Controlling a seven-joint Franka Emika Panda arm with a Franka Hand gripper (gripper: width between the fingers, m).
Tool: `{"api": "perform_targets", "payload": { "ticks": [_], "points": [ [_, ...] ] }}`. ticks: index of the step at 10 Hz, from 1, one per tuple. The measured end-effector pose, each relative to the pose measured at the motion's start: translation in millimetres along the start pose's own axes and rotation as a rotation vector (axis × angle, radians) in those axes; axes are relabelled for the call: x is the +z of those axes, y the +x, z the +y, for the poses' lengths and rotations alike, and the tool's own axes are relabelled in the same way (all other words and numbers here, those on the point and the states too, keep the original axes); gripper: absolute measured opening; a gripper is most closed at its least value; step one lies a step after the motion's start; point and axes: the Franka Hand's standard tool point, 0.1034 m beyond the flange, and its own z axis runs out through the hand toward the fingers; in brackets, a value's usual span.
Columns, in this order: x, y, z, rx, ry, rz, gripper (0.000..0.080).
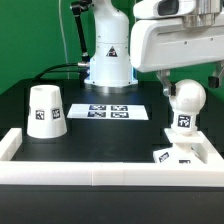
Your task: Assemble lamp
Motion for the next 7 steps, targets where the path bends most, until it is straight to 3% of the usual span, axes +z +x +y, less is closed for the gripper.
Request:
{"api": "perform_targets", "payload": {
  "ticks": [5,6,7],
  "points": [
    [9.7,-3.0,2.7,-0.021,-0.004,-0.002,0.0698],
    [9.8,-2.9,1.7,-0.023,-0.003,-0.001,0.0579],
    [9.8,-2.7,1.7,-0.022,-0.003,-0.001,0.0579]
  ]
}}
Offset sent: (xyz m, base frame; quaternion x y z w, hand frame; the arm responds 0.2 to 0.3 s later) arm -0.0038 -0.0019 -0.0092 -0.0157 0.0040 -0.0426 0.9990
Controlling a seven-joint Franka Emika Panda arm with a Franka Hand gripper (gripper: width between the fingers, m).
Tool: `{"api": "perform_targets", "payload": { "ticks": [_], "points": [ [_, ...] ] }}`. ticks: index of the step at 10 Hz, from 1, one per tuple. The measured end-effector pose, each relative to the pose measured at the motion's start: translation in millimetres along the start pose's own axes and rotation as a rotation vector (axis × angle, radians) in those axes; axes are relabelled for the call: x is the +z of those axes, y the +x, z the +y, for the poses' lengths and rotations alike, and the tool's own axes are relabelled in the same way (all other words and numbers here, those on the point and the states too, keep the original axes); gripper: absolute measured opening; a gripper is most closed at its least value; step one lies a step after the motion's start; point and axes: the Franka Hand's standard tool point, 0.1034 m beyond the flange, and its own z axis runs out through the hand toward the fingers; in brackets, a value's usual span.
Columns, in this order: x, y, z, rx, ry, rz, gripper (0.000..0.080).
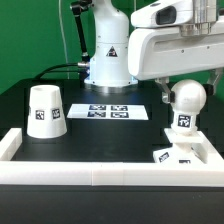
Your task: Assemble lamp
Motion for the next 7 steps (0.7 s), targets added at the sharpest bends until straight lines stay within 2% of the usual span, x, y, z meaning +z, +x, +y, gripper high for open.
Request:
{"api": "perform_targets", "payload": {
  "ticks": [4,6,7],
  "points": [
    [0.0,0.0,0.1,0.022,0.001,0.000,0.0576],
    [0.1,-2.8,-0.7,0.259,0.021,-0.018,0.0576],
    [-0.2,-2.0,-2.3,0.419,0.019,-0.017,0.0576]
  ]
}}
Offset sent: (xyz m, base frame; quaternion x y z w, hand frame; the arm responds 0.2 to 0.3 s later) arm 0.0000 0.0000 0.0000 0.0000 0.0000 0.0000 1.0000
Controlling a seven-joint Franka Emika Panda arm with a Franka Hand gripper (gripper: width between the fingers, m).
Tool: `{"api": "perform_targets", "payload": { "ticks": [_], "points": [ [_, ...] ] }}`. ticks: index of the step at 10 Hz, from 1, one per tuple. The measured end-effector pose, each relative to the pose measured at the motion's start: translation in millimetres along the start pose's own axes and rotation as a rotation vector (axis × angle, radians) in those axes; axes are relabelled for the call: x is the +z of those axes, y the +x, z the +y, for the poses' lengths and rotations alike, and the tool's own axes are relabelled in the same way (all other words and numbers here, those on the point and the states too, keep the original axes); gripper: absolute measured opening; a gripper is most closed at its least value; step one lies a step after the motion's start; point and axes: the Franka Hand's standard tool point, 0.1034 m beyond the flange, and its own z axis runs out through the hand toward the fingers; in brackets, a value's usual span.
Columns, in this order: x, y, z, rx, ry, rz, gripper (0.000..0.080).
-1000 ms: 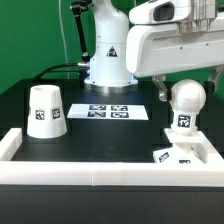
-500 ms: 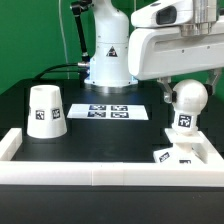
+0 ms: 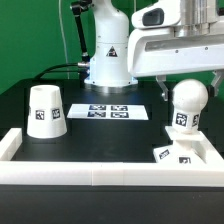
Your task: Assemble lamp
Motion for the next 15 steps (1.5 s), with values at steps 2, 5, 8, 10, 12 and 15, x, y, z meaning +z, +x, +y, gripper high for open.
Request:
{"api": "perform_targets", "payload": {
  "ticks": [2,5,8,10,12,15],
  "points": [
    [-0.4,0.5,0.2,0.211,0.015,-0.003,0.0577],
    [-0.5,1.3,0.8,0.500,0.032,-0.008,0.0577],
    [-0.2,1.1,-0.2,0.689,0.035,-0.013,0.0577],
    [1.9,-2.1,5.0,0.931,0.055,-0.035,0.0577],
    [1.0,-0.7,6.6,1.137,0.065,-0.044,0.0577],
    [1.3,-0.5,5.1,1.213,0.068,-0.047,0.0634]
  ]
}}
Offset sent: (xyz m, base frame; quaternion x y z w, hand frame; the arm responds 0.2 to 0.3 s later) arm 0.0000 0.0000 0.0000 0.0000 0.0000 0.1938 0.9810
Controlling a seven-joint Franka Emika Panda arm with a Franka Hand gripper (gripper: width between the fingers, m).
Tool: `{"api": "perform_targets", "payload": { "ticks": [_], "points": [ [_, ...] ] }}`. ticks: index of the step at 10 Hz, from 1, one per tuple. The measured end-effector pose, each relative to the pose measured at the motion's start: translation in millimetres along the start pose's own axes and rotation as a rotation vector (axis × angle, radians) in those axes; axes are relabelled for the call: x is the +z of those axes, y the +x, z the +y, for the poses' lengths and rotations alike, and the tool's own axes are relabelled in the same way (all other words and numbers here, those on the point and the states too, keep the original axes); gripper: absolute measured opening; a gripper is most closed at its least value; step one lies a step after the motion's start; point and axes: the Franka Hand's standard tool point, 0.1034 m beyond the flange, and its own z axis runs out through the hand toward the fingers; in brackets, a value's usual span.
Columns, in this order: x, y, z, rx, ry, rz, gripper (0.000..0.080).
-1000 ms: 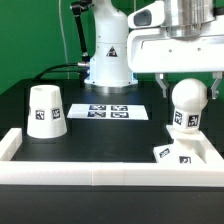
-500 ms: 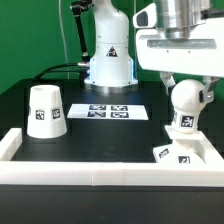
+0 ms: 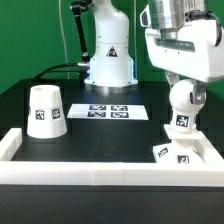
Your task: Assemble lamp
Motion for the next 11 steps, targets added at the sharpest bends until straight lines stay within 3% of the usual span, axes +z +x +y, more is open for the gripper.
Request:
{"api": "perform_targets", "payload": {
  "ticks": [2,5,11],
  "points": [
    [0.3,-0.2,0.1,-0.032,-0.001,0.000,0.0695],
    [3.2,-2.6,2.6,-0.385,-0.028,0.037,0.0699],
    [3.4,-2.1,2.8,-0.816,-0.040,0.035,0.0699]
  ]
}}
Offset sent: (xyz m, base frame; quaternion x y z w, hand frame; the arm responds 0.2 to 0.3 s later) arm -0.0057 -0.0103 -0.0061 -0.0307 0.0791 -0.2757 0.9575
